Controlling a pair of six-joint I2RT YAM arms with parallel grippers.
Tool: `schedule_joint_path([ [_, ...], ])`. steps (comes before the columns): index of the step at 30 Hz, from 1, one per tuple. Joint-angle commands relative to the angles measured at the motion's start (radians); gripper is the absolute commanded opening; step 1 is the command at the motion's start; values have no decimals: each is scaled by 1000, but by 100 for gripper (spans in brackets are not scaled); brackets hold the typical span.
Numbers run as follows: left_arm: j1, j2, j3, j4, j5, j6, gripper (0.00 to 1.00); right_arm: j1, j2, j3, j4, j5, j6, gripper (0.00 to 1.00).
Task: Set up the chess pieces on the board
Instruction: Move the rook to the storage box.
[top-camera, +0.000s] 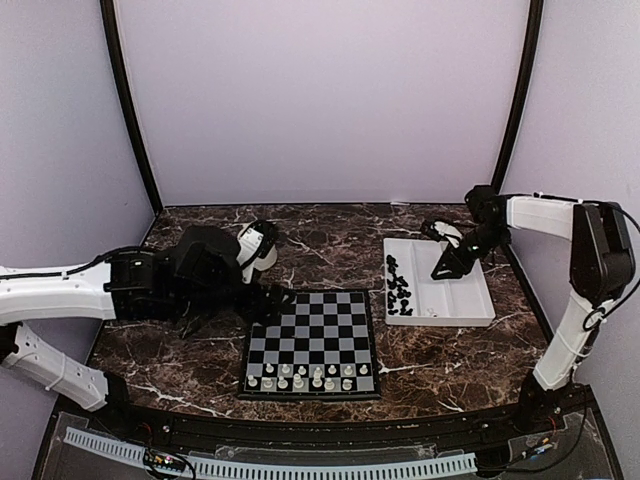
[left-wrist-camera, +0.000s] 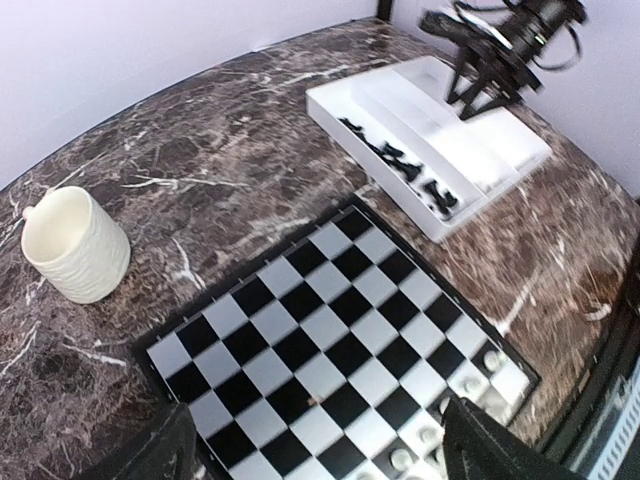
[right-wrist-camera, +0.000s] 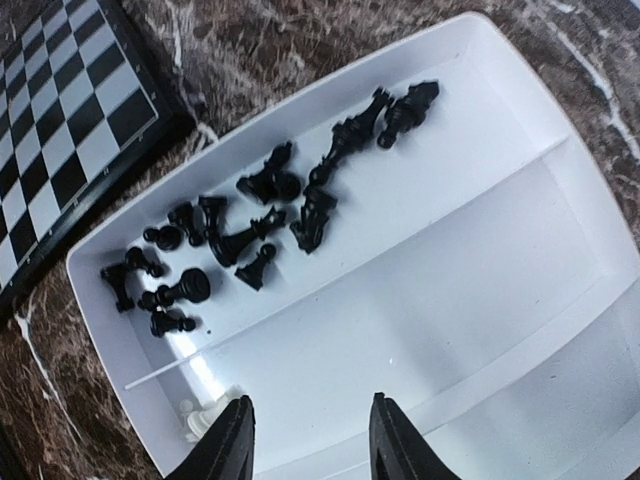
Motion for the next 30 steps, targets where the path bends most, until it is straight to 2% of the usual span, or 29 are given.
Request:
schedule_joint_path([
  [1, 153, 141, 114, 113, 167, 49, 86, 24, 55, 67, -185, 95, -125, 42],
  [10, 249, 411, 372, 124, 299, 140, 85, 106, 142, 117, -312, 235, -293, 46],
  [15, 297, 487, 455, 109, 354, 155, 85, 128, 157, 116, -338, 255, -329, 46],
  [18, 317, 519, 488, 104, 404, 141, 84, 137, 163, 109, -332, 228, -311, 46],
  [25, 333, 550, 514, 102, 422, 127, 84, 164, 165, 50, -241, 184, -226, 46],
  [30, 343, 565, 523, 93, 446, 114, 83, 175, 181, 38, -195, 214, -188, 47],
])
